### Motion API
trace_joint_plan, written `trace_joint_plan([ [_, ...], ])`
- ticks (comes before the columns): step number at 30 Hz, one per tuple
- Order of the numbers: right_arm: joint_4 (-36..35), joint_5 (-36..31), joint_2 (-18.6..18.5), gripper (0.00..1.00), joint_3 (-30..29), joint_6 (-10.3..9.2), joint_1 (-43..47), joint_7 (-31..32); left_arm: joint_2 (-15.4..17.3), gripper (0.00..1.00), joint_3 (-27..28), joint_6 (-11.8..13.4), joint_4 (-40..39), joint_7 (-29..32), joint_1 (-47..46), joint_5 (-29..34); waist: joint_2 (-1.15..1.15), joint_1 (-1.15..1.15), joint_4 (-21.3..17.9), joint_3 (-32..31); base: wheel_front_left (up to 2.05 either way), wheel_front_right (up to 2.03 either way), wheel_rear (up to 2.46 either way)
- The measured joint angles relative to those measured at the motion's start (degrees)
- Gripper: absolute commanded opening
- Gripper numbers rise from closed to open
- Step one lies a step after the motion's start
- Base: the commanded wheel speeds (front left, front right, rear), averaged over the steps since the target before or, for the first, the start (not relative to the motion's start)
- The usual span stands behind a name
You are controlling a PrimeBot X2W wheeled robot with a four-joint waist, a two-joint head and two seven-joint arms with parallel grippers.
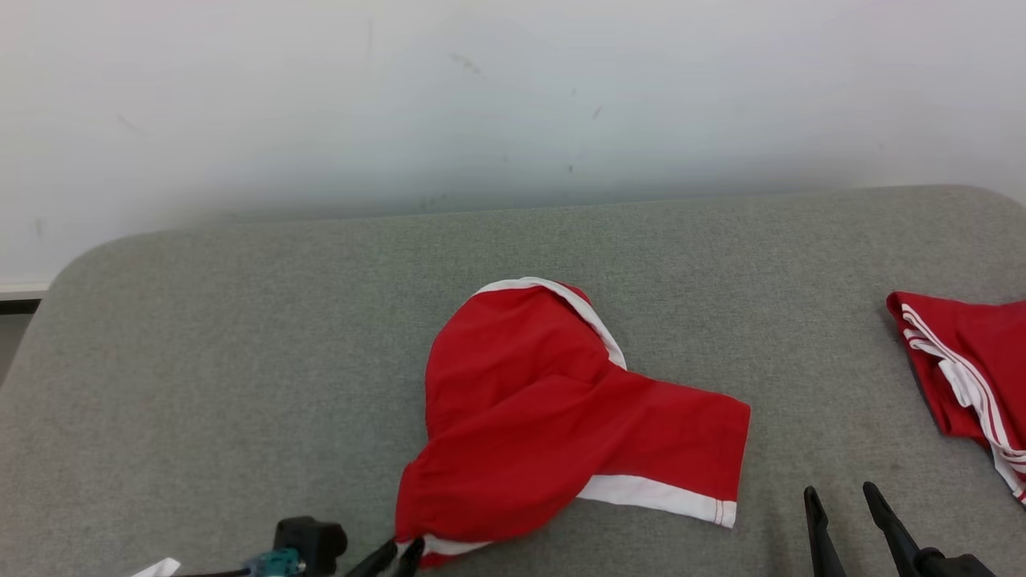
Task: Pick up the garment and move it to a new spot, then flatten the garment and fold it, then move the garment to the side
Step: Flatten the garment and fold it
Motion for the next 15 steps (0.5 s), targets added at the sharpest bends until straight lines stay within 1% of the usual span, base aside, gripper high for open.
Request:
trace_joint_plan([
  [3,0.11,0.0,-0.01,1.0,0.05,0.0,-0.09,0.0,-0.37,1.0,-0.16,0.32,2.01,1.32,-0.01,-0.85,0.0,0.0,-0.37,0.15,0.0,0.0,0.0],
  [7,0.15,-0.14,-0.01,1.0,-0.47,0.0,-0.08,0.0,-0.59,1.0,0.98,0.15,2.63,0.6,0.25,-1.98,0.0,0.0,-0.63,0.58,0.0,0.0,0.0],
  [15,0.05,-0.75,-0.01,1.0,-1.67,0.0,0.2,-0.01,0.48,1.0,1.92,0.04,-1.31,-1.36,4.11,-4.22,0.0,0.0,-0.36,0.49,0.0,0.0,0.0],
])
